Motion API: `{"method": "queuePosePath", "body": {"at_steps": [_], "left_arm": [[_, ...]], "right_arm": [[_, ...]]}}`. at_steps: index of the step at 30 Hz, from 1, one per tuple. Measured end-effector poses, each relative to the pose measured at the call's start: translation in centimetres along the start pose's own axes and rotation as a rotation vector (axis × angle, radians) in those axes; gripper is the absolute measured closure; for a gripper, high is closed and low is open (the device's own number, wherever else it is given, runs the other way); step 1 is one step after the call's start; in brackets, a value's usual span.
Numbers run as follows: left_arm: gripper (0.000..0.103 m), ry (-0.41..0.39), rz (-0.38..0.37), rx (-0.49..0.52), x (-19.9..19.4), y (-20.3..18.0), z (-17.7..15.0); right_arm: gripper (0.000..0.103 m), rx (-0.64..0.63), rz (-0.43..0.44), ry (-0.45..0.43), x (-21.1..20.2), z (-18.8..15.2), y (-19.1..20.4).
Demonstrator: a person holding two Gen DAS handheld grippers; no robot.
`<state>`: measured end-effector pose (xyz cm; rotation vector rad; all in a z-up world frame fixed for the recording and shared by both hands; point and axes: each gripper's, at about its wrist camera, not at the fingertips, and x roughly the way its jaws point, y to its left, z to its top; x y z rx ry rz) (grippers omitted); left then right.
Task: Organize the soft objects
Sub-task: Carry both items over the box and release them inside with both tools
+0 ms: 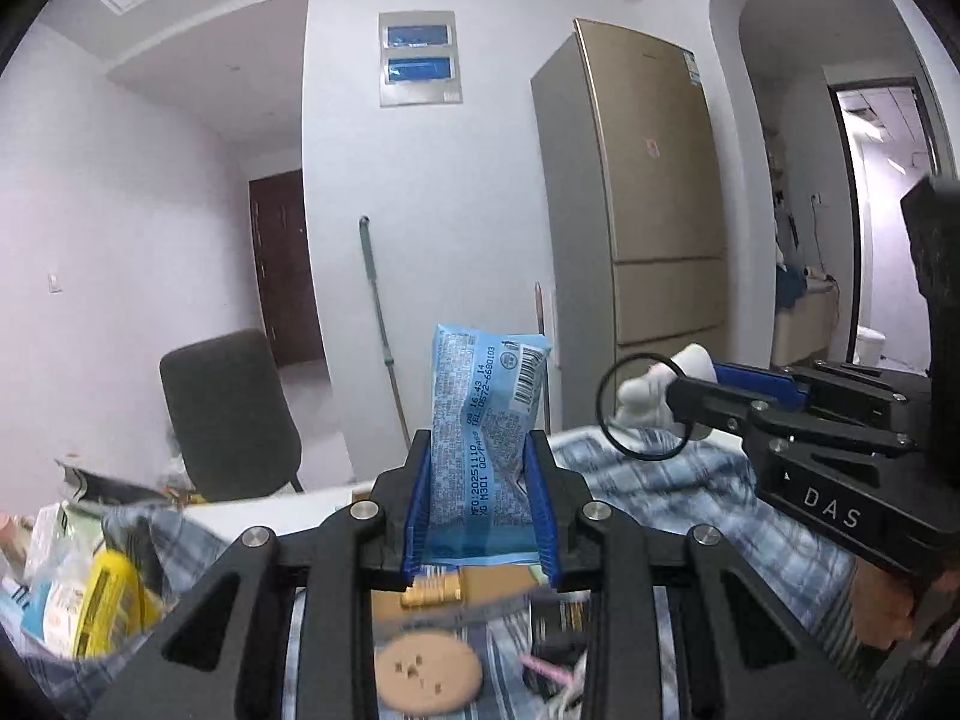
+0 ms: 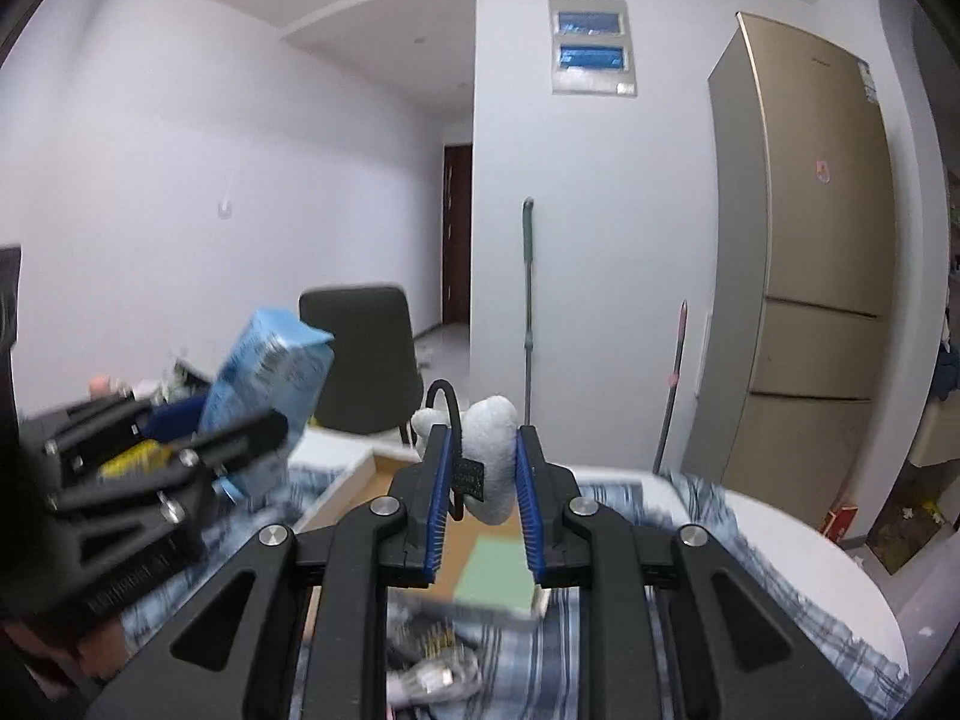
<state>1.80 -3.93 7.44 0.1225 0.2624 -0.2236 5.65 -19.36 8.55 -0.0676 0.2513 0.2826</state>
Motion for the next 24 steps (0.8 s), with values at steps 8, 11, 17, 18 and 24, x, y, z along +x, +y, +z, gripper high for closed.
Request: {"method": "queuePosePath", "body": {"at_steps": [8,11,17,18,24], "left_arm": [[0.072,-0.075,0.016,-0.039,3.2,1.2,4.3],[0.072,-0.082,0.014,-0.068,4.6,1.8,5.3],[0.072,-0.076,0.022,-0.125,7.3,2.8,5.2],[0.072,-0.073,0.025,-0.138,7.7,3.0,5.1],[0.072,-0.007,0.028,-0.167,10.5,3.9,3.0]], "right_arm": [[0.084,0.031,-0.038,-0.045,3.4,2.4,-0.3],[0.084,0.028,-0.058,-0.058,4.3,2.2,-0.5],[0.084,0.069,-0.075,0.002,6.9,0.7,-2.3],[0.084,0.066,-0.078,0.011,7.3,0.3,-2.4],[0.084,0.051,-0.083,0.087,9.4,-2.2,-2.3]]}}
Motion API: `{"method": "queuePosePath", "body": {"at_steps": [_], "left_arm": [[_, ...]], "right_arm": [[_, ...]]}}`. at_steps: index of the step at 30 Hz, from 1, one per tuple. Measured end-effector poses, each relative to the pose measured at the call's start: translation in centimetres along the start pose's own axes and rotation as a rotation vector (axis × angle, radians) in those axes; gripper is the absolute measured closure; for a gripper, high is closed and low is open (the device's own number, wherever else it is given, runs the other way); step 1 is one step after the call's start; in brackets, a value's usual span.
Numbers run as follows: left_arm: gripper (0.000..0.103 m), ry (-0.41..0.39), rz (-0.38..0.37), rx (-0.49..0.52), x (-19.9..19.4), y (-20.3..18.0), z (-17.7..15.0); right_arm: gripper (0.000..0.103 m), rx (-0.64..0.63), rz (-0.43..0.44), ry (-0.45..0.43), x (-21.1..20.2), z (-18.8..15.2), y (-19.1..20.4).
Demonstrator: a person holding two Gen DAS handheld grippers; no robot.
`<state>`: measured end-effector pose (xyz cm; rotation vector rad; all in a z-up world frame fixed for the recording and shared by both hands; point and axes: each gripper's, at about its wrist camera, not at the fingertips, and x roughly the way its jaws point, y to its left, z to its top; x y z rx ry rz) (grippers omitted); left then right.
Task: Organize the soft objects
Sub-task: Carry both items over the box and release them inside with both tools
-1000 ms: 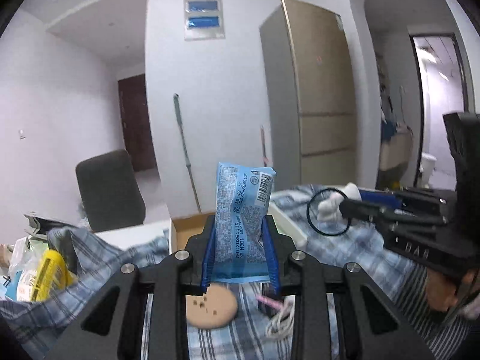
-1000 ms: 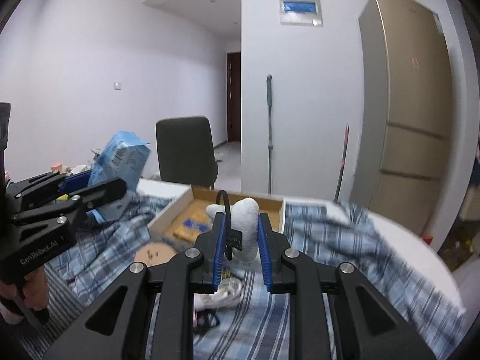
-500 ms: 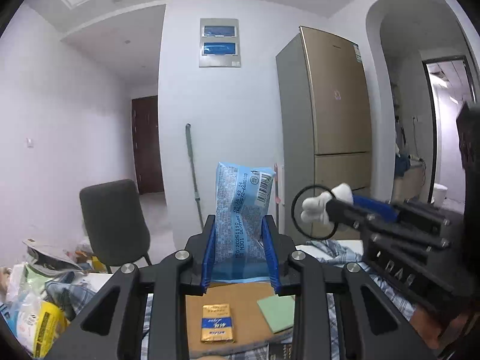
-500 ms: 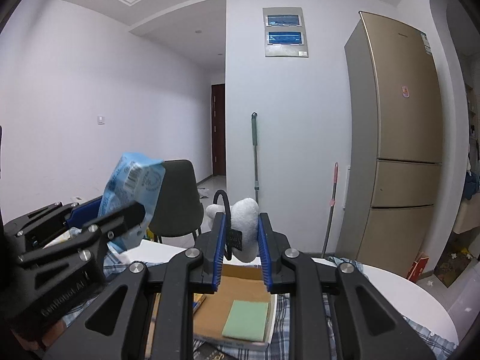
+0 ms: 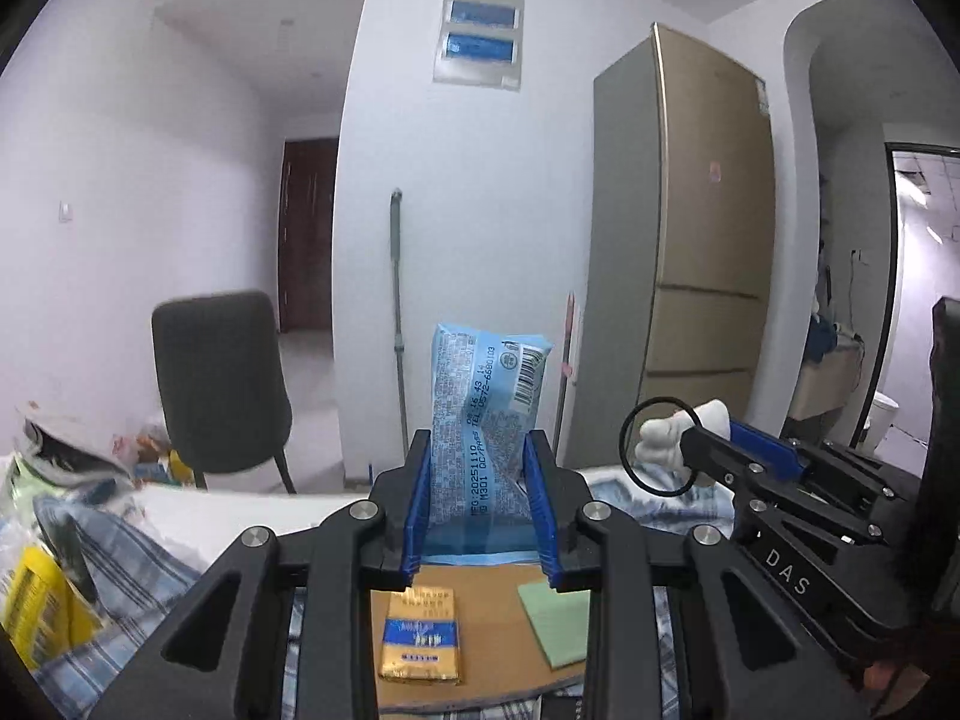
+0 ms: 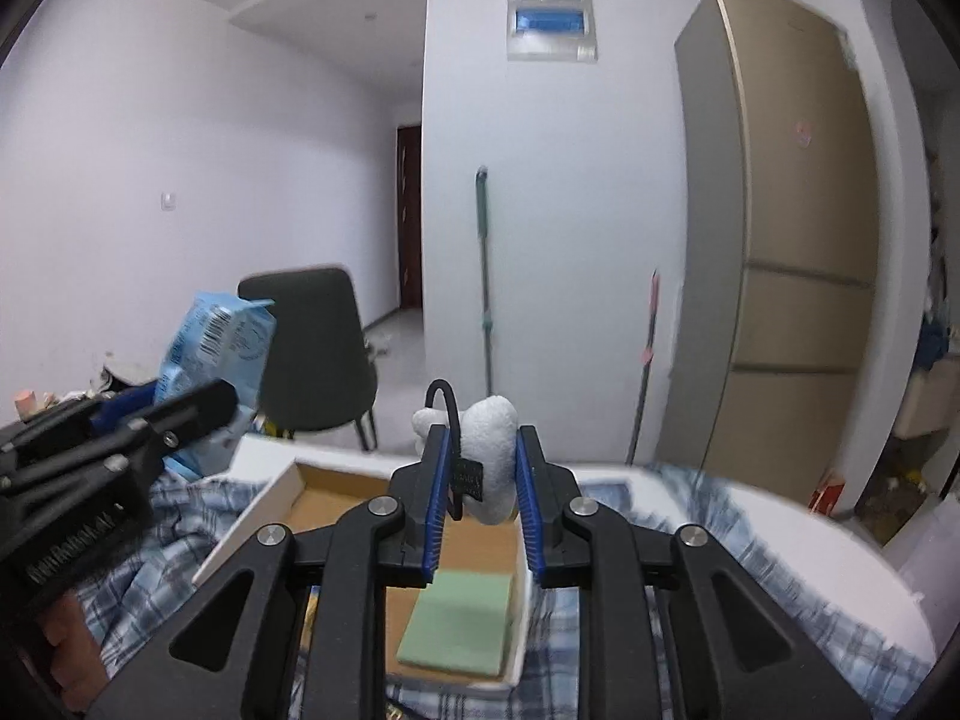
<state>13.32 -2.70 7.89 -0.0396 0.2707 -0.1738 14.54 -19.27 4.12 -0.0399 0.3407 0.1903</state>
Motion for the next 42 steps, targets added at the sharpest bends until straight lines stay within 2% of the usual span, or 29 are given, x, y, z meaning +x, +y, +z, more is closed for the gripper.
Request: {"method": "queuePosePath", "body": {"at_steps": [6,10,13,15,23,26,27,28,29,30,31,32,33,34,42], "left_arm": [[0.072,0.116,0.013,-0.001,3.5,0.6,-3.2],[0.072,0.160,0.021,0.007,5.0,0.9,-4.6],[0.072,0.220,-0.011,-0.060,6.2,2.2,-6.0],[0.072,0.255,0.000,-0.068,7.1,2.8,-6.8],[0.072,0.281,0.014,-0.070,8.3,3.5,-7.5],[0.072,0.288,0.015,-0.067,8.5,3.3,-7.8],[0.072,0.289,0.013,-0.067,8.5,3.3,-7.9],[0.072,0.288,0.012,-0.066,8.4,3.2,-7.9],[0.071,0.286,0.012,-0.066,8.4,3.1,-7.7],[0.069,0.284,0.014,-0.065,8.3,3.0,-7.7],[0.057,0.283,0.017,-0.063,8.3,3.0,-7.7],[0.034,0.285,0.019,-0.060,8.3,2.9,-7.7],[0.026,0.290,0.025,-0.057,8.4,2.9,-7.8],[0.022,0.295,0.029,-0.058,8.5,2.9,-7.9],[0.022,0.269,0.049,-0.086,7.9,3.5,-7.6]], "right_arm": [[0.084,-0.024,0.026,0.133,3.8,-3.1,0.2],[0.084,-0.045,0.041,0.201,5.5,-4.7,0.5],[0.084,-0.056,0.052,0.254,6.7,-5.6,0.6],[0.084,-0.053,0.068,0.284,7.3,-6.0,0.6],[0.084,-0.020,0.089,0.322,7.9,-6.4,0.3],[0.077,-0.021,0.085,0.325,8.0,-6.5,0.3],[0.066,-0.023,0.082,0.323,7.9,-6.5,0.4],[0.049,-0.023,0.080,0.319,7.9,-6.4,0.3],[0.044,-0.021,0.076,0.309,7.8,-6.4,0.3],[0.044,-0.023,0.071,0.298,7.5,-6.2,0.4],[0.044,-0.027,0.069,0.293,7.4,-6.2,0.4],[0.044,-0.028,0.069,0.290,7.4,-6.1,0.4],[0.044,-0.027,0.068,0.291,7.4,-6.1,0.4],[0.044,-0.025,0.070,0.294,7.5,-6.1,0.4],[0.044,-0.025,0.069,0.286,7.4,-6.0,0.4]]}}
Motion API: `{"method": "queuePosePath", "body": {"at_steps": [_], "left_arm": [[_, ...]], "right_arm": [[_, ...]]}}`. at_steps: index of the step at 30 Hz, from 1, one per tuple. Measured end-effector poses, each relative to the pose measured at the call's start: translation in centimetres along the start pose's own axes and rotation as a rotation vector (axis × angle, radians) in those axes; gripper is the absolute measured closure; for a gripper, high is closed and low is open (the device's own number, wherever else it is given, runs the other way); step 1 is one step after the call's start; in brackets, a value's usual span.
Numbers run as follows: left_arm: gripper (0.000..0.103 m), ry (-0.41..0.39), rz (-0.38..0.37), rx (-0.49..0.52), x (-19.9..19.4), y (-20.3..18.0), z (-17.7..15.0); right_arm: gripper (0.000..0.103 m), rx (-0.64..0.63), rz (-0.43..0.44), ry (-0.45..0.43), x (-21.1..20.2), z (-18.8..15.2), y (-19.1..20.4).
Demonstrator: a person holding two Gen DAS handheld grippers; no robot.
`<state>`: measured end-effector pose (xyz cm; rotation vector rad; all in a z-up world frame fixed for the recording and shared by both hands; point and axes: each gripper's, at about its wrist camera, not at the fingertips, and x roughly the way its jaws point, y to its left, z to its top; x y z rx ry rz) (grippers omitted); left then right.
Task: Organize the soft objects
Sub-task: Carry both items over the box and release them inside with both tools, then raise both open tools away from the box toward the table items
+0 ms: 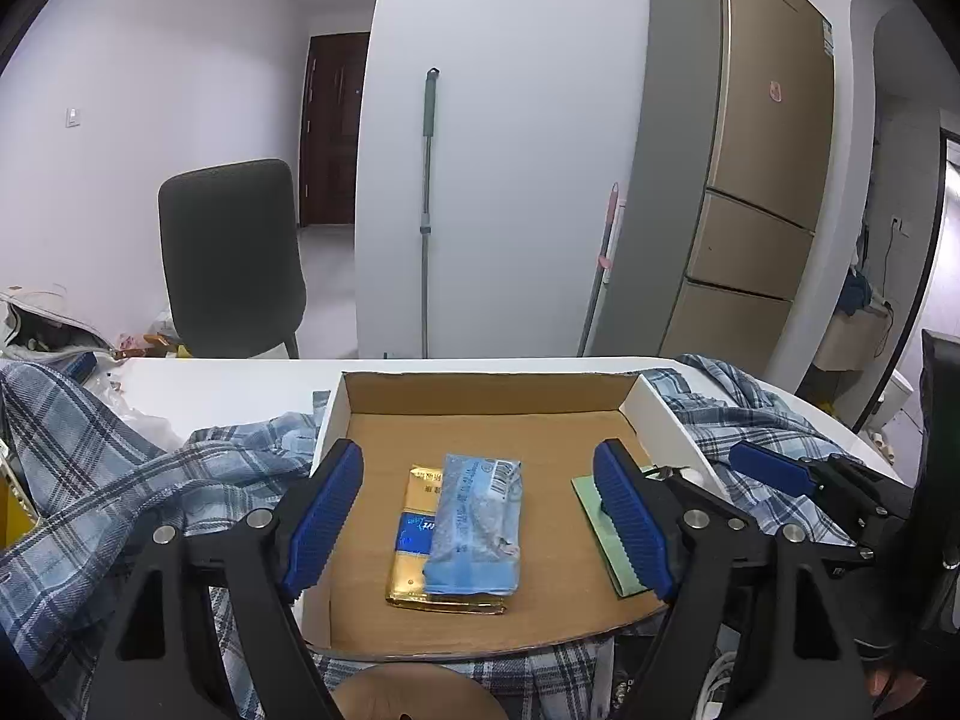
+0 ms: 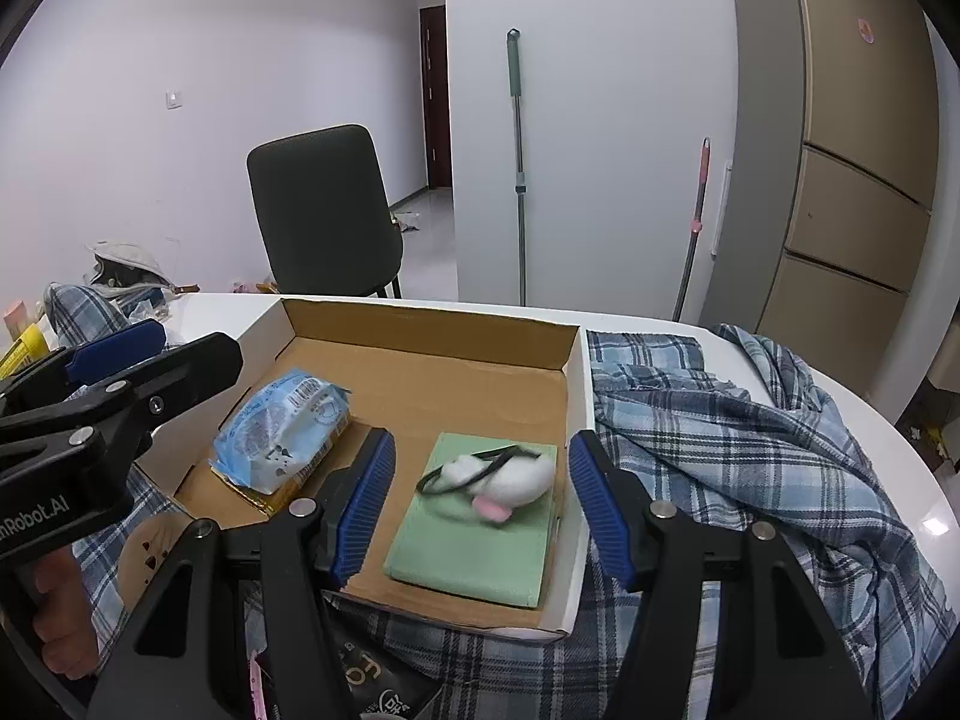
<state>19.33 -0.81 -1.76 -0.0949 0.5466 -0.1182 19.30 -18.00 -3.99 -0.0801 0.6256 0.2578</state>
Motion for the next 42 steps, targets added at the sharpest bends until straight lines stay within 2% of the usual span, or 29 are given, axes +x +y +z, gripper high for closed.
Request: {"method": "queuePosePath", "body": {"at_steps": [5,12,14,17,26,32,36,39,42], "left_arm": [[0.022,-0.012,0.000,0.006,-0.4,-0.1,0.1],[0.022,-0.059,0.008,0.029,-2.1,-0.8,1.0],[0.022,-0.088,0.008,0.035,-3.2,-1.1,1.7],[0.022,-0.188,0.054,0.072,-5.8,-2.0,2.5],[0.022,-0.298,0.013,0.092,-13.8,-2.7,3.4],[0.022,-0.317,0.001,0.103,-17.5,-2.7,1.8],[0.022,-0.297,0.008,0.104,-18.8,-2.3,-0.6],[0.017,-0.296,0.018,0.125,-19.1,-2.2,-2.1],[0.017,-0.298,0.053,0.130,-18.6,-2.0,-3.2]], "right_arm": [[0.044,0.001,0.008,-0.011,-0.4,0.2,0.1],[0.043,0.010,0.016,-0.076,-2.9,1.7,0.1],[0.043,0.002,0.020,-0.107,-4.2,2.3,0.2],[0.043,0.005,0.035,-0.153,-6.5,3.1,0.3],[0.040,-0.042,0.053,-0.265,-13.5,2.8,1.7],[0.023,-0.011,0.046,-0.321,-15.4,0.3,1.6],[0.012,-0.016,0.032,-0.337,-14.9,-1.4,1.8],[0.000,0.000,0.029,-0.328,-13.8,-2.1,1.4],[0.000,0.023,0.008,-0.326,-13.0,-3.0,0.8]]}}
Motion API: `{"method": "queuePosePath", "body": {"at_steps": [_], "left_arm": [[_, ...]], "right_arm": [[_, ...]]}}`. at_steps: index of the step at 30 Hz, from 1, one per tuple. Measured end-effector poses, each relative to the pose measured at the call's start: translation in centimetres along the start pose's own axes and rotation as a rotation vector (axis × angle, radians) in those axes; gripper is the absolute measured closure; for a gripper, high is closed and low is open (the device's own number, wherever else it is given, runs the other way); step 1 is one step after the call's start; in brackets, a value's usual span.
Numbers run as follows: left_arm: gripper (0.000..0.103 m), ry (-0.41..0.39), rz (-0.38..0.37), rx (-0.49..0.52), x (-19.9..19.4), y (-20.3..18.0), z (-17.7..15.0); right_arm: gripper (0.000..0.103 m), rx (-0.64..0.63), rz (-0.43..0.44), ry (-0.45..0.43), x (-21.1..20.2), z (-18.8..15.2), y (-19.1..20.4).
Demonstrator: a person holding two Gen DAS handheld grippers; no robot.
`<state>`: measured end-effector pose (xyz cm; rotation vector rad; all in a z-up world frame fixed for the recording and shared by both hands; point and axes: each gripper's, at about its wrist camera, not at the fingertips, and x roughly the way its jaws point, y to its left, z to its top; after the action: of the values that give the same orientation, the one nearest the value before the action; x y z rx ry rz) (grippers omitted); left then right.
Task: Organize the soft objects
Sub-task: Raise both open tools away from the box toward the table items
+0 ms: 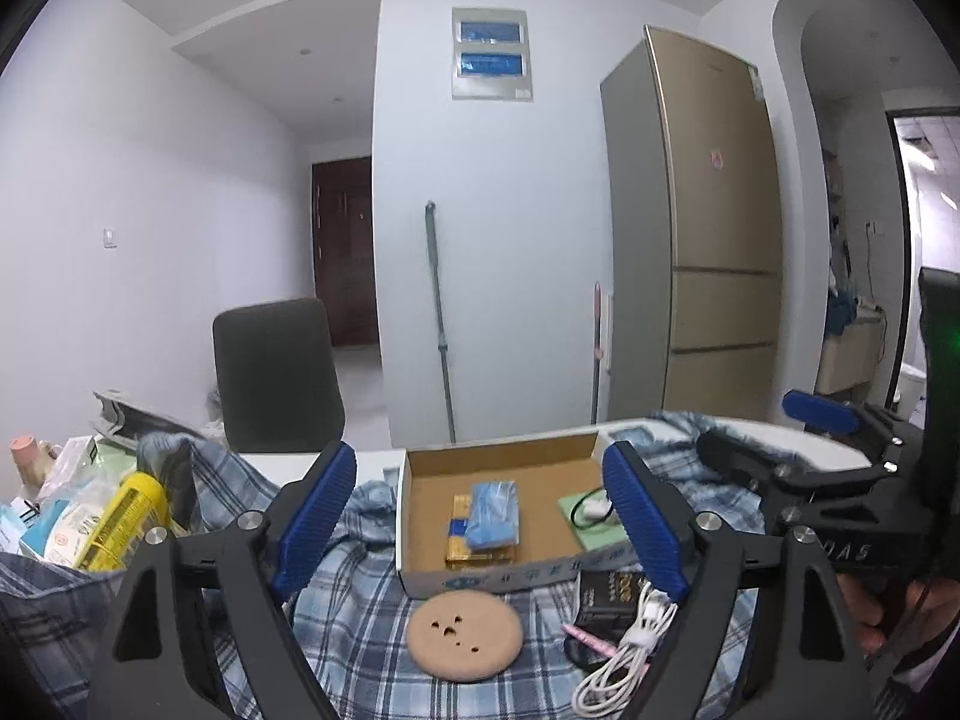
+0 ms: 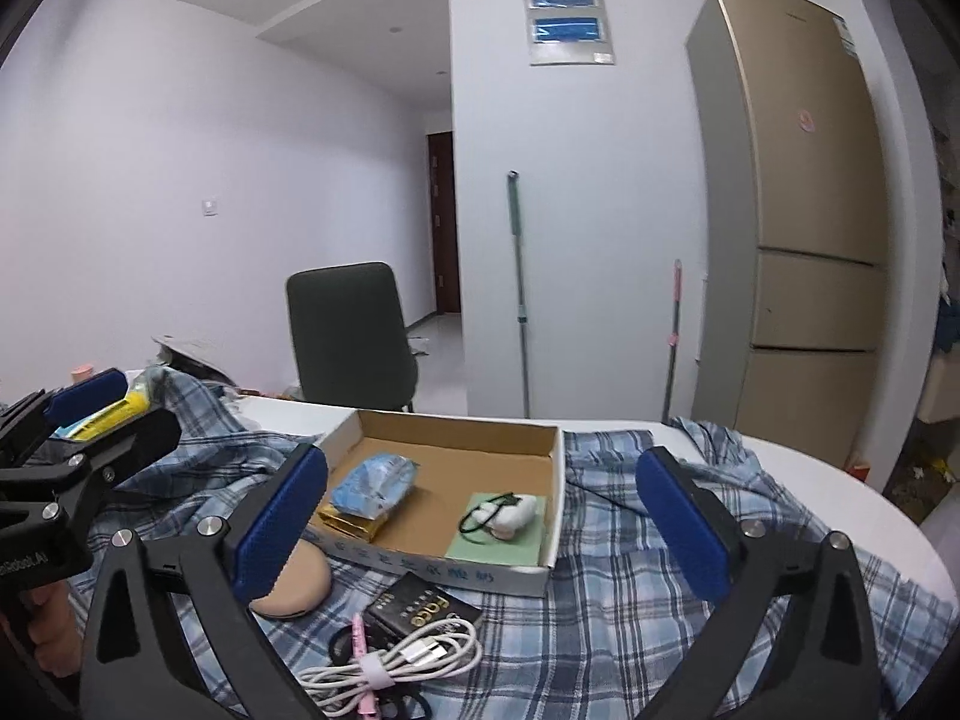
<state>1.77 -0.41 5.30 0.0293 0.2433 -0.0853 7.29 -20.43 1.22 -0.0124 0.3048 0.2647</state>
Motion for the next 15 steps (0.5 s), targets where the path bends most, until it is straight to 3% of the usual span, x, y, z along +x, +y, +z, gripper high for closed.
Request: {"method": "queuePosePath", "body": {"at_steps": [3,7,15], "left_arm": [[0.015,0.032,-0.003,0.003,1.0,0.2,-1.0],[0.000,0.049,0.008,0.010,2.2,0.3,-2.4],[0.000,0.151,-0.009,-0.019,4.2,0.9,-3.8]], "right_arm": [[0.000,-0.007,-0.003,0.042,0.7,-0.8,-0.3],[0.000,0.021,0.010,0.079,1.4,-1.6,-1.0],[0.000,0.039,0.017,0.112,2.0,-1.9,-1.5]]}}
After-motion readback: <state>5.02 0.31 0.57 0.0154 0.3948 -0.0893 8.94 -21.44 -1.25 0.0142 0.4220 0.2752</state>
